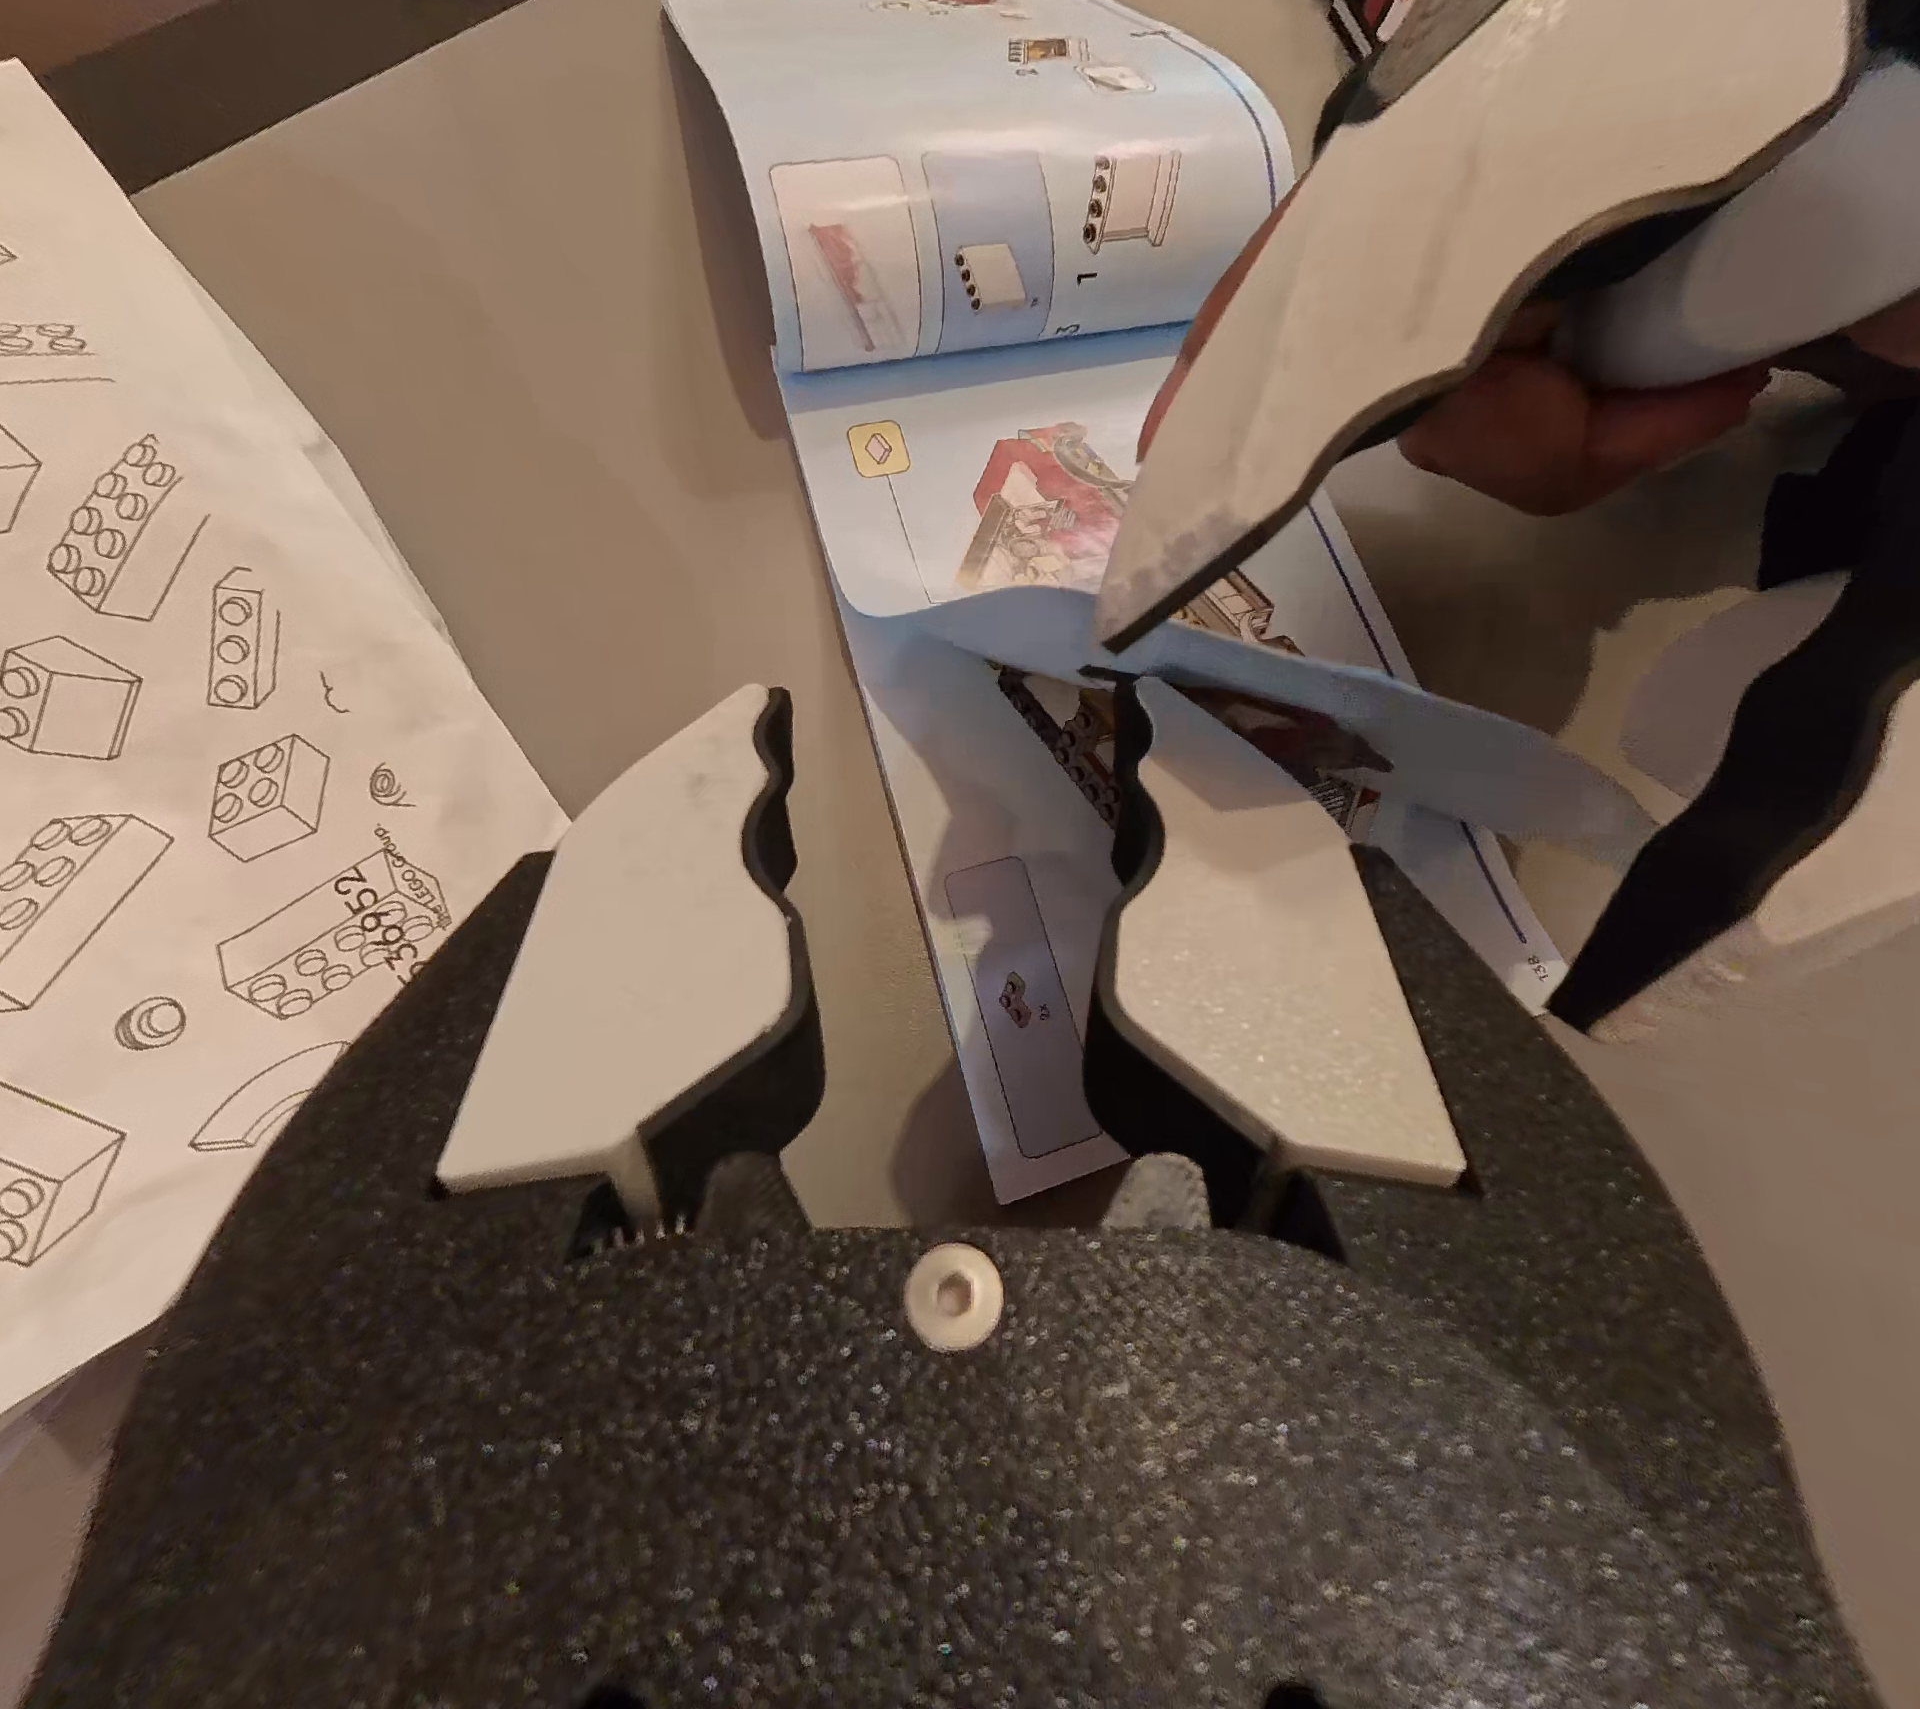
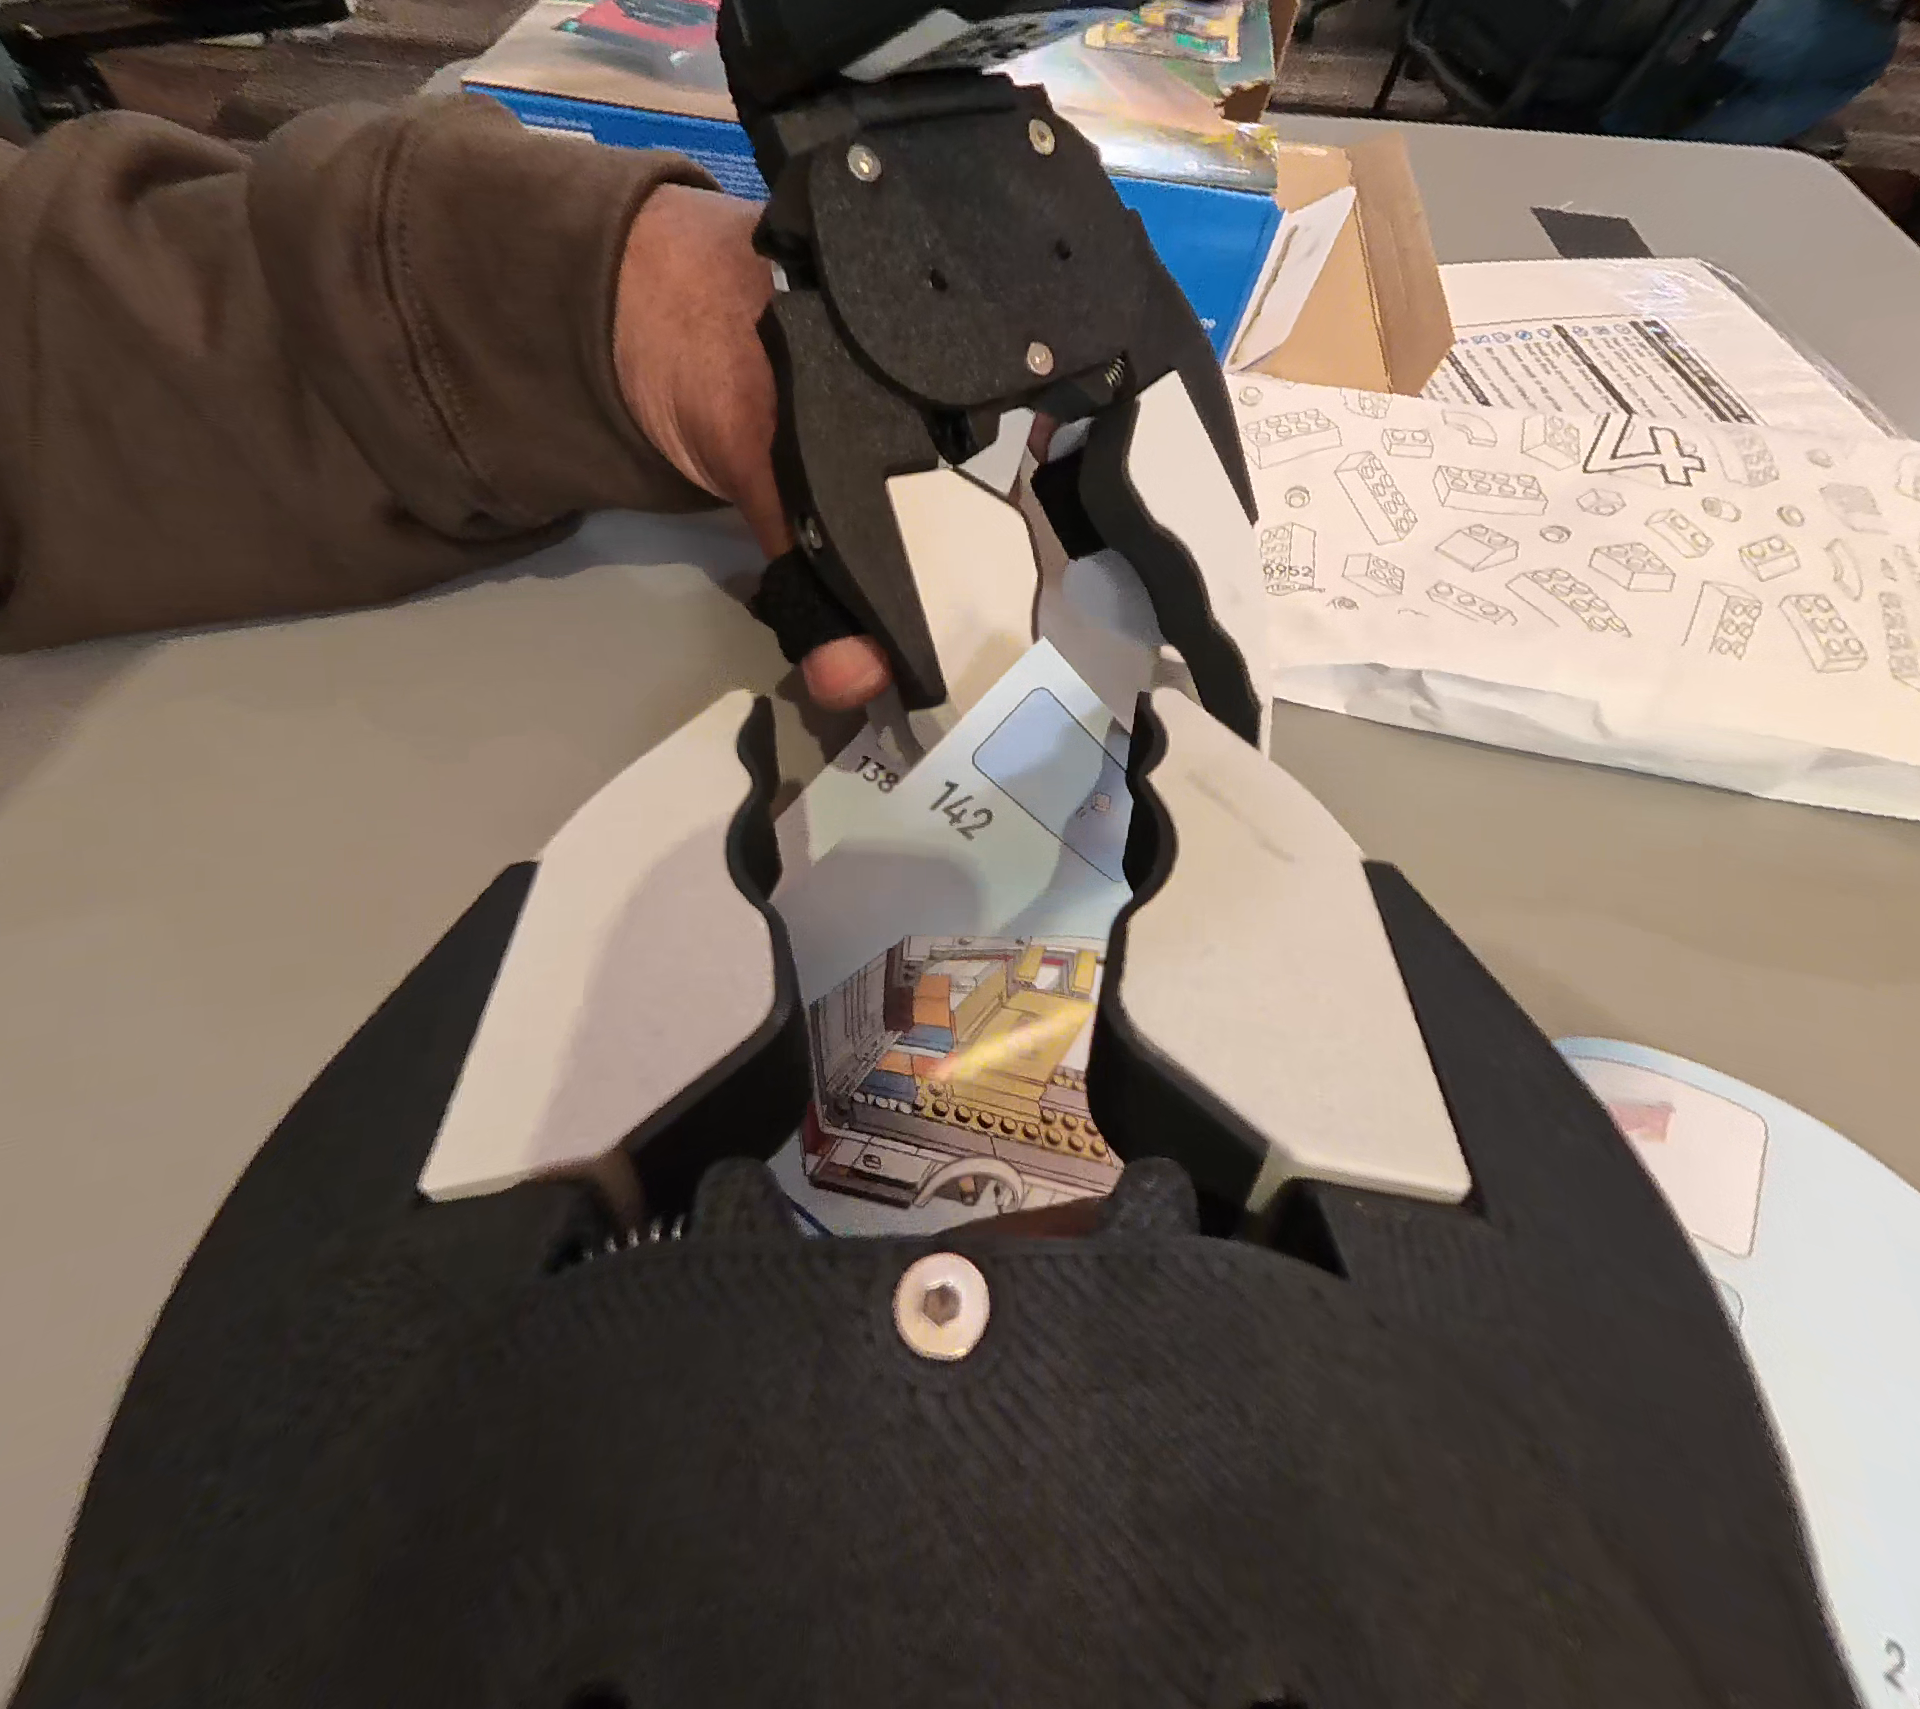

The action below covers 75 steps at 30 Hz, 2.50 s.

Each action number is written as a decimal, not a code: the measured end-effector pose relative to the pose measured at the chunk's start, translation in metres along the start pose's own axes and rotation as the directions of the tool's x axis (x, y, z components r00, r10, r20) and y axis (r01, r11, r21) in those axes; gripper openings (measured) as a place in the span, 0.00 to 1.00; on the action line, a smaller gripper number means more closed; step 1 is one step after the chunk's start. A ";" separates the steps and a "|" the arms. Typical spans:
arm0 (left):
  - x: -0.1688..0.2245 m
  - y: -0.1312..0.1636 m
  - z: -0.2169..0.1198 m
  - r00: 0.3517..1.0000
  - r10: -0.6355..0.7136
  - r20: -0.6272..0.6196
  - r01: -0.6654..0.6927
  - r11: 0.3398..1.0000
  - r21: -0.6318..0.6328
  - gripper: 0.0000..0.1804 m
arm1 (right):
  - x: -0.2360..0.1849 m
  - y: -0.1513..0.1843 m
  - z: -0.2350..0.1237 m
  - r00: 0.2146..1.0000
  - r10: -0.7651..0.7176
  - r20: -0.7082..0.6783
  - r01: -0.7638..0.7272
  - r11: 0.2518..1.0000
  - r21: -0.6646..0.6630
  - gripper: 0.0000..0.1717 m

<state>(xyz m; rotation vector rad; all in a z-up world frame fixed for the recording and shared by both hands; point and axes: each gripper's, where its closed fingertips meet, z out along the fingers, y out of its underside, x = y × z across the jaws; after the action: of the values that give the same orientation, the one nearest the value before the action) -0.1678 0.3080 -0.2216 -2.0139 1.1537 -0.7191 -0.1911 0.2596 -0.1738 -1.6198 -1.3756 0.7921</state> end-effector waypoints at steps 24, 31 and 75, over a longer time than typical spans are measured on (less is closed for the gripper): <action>-0.004 0.007 0.003 1.000 -0.016 0.010 0.016 0.999 -0.033 0.33 | 0.011 0.014 -0.015 0.995 0.045 -0.086 -0.040 0.998 0.049 0.37; -0.004 0.008 0.002 1.000 -0.017 0.007 0.017 0.999 -0.036 0.33 | 0.010 0.016 -0.016 0.996 0.060 -0.072 -0.056 0.997 0.049 0.36; -0.004 0.015 0.005 1.000 -0.021 -0.002 0.021 0.997 -0.071 0.33 | 0.025 0.041 -0.018 0.913 0.397 -0.094 -0.403 0.913 -0.064 0.29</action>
<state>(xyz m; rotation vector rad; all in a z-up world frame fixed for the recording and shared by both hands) -0.1736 0.3073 -0.2366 -2.0870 1.1763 -0.7012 -0.1526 0.2787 -0.2010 -2.0121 -1.0413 0.9036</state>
